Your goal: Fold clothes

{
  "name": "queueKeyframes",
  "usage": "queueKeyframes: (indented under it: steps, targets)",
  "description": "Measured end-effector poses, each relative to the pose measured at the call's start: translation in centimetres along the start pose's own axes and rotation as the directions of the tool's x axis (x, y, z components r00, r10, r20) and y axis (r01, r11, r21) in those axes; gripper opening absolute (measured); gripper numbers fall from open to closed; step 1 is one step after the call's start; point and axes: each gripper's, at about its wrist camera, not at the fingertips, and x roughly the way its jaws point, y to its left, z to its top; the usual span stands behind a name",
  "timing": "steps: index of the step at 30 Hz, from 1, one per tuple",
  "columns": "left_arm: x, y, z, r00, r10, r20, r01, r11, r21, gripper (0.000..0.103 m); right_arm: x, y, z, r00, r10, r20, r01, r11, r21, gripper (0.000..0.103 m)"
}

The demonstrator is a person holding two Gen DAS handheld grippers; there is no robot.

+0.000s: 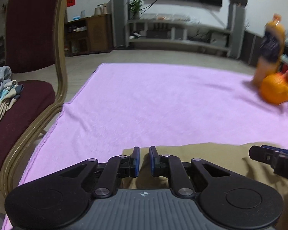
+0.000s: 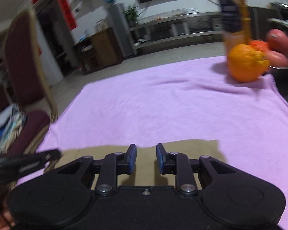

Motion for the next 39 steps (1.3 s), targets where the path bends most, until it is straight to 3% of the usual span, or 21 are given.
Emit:
queueKeyframes:
  steps: [2, 5, 8, 9, 10, 12, 13, 14, 15, 18, 21, 26, 30, 35, 39]
  targets:
    - [1.5, -0.1, -1.0, 0.999, 0.036, -0.024, -0.036, 0.999, 0.009, 0.012, 1.4, 1.0, -0.6, 1.000, 0.003, -0.003, -0.003, 0.999, -0.055, 0.023]
    - [1.3, 0.0, -2.7, 0.997, 0.067, 0.036, -0.068, 0.997, 0.024, 0.015, 2.6, 0.5, -1.4, 1.000, -0.018, 0.012, 0.019, 0.996, -0.090, 0.016]
    - [1.1, 0.5, -2.8, 0.997, 0.070, 0.036, -0.069, 0.998, -0.013, 0.019, 2.1, -3.9, -1.7, 0.987, -0.154, 0.035, 0.150, 0.984, 0.098, 0.001]
    - [0.9, 0.9, -2.8, 0.997, 0.066, 0.032, -0.065, 0.997, -0.033, 0.019, 1.5, -5.8, -2.0, 0.988, -0.151, 0.036, 0.143, 0.975, 0.173, 0.000]
    - [0.7, 1.0, -3.0, 0.996, 0.080, 0.026, -0.079, 0.996, -0.046, 0.020, 0.9, -7.5, -2.2, 0.990, -0.137, 0.040, 0.124, 0.963, 0.240, 0.000]
    - [-0.1, 2.1, -3.6, 0.996, 0.093, 0.013, -0.092, 0.993, -0.080, 0.021, -0.5, -9.1, -2.2, 0.972, -0.233, 0.015, 0.221, 0.937, 0.269, 0.000]
    - [-0.6, 2.7, -3.9, 0.996, 0.088, 0.009, -0.087, 0.992, -0.087, 0.021, -1.2, -9.7, -2.1, 0.957, -0.290, 0.000, 0.279, 0.920, 0.274, 0.010]
    - [-1.1, 3.4, -4.3, 0.995, 0.101, -0.012, -0.102, 0.990, -0.099, 0.022, -2.0, -10.3, -2.1, 0.938, -0.346, -0.016, 0.337, 0.900, 0.277, 0.011]
    - [-1.6, 4.1, -4.6, 0.993, 0.113, -0.034, -0.116, 0.987, -0.111, 0.022, -2.9, -10.9, -2.2, 0.935, -0.353, -0.023, 0.344, 0.891, 0.296, 0.011]
    - [-3.4, 6.4, -5.6, 0.989, 0.121, -0.087, -0.134, 0.977, -0.167, 0.023, -6.2, -12.7, -2.9, 0.947, -0.318, -0.032, 0.307, 0.877, 0.368, 0.011]
    - [-5.9, 8.1, -6.2, 0.990, 0.091, -0.106, -0.115, 0.960, -0.254, 0.021, -8.6, -11.6, -3.2, 0.964, -0.266, -0.023, 0.258, 0.905, 0.338, 0.020]
    - [-10.4, 7.0, -5.9, 1.000, 0.011, -0.010, -0.013, 0.972, -0.237, 0.025, -10.8, -8.3, -3.5, 0.981, -0.193, 0.000, 0.187, 0.951, 0.248, 0.026]
    - [-11.7, 4.2, -6.1, 0.998, -0.061, 0.033, 0.064, 0.991, -0.119, 0.027, -11.3, -6.4, -4.2, 0.987, -0.163, 0.009, 0.159, 0.972, 0.175, 0.027]
    - [-10.7, 2.0, -5.7, 0.995, -0.093, 0.035, 0.094, 0.995, -0.019, 0.027, -11.0, -4.5, -4.7, 0.993, -0.118, 0.024, 0.115, 0.989, 0.094, 0.027]
    - [-8.4, -0.1, -4.7, 0.995, -0.096, 0.011, 0.095, 0.993, 0.066, 0.027, -7.9, -1.3, -3.6, 0.996, -0.086, 0.013, 0.086, 0.995, -0.057, 0.027]
